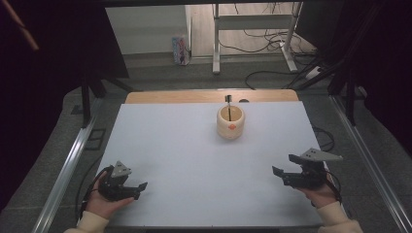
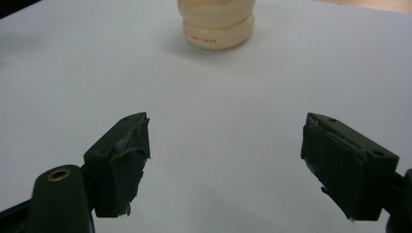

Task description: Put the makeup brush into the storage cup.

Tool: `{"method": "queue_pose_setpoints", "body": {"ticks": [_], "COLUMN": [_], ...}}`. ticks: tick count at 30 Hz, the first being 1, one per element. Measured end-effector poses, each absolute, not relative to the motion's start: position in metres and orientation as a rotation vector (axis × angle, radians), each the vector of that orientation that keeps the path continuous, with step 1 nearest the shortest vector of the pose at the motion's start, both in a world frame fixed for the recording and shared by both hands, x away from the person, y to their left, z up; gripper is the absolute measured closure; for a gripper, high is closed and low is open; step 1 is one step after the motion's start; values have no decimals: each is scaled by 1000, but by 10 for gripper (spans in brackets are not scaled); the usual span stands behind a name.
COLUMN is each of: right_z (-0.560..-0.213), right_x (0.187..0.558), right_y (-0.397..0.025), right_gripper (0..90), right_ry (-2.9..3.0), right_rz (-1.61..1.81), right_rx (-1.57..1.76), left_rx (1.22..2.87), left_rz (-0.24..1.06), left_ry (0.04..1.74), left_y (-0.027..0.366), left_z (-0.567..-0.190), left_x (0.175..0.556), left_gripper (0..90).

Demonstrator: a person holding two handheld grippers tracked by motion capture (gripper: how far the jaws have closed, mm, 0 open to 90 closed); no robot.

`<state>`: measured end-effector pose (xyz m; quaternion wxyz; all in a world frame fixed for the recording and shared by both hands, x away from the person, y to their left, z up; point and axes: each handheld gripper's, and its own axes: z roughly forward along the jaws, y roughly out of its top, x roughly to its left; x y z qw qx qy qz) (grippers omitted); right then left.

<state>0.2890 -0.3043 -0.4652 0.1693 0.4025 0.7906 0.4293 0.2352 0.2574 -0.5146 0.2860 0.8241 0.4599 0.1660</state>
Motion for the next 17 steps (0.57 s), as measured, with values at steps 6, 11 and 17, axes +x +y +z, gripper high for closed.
{"method": "queue_pose_setpoints", "body": {"ticks": [6, 11, 17], "right_z": [-472, -472, -471], "right_x": [283, 283, 284], "right_y": [-307, -306, -307], "right_gripper": [184, 184, 183], "right_ry": [2266, 2270, 2259], "right_rz": [1190, 1182, 1189], "right_rx": [1141, 1128, 1128], "left_rx": [2205, 2205, 2197], "left_rz": [443, 442, 438], "left_ry": [1227, 1228, 1237], "left_y": [257, 257, 256], "left_z": [-514, -514, -514], "left_x": [236, 236, 237], "left_gripper": [187, 187, 187]}}
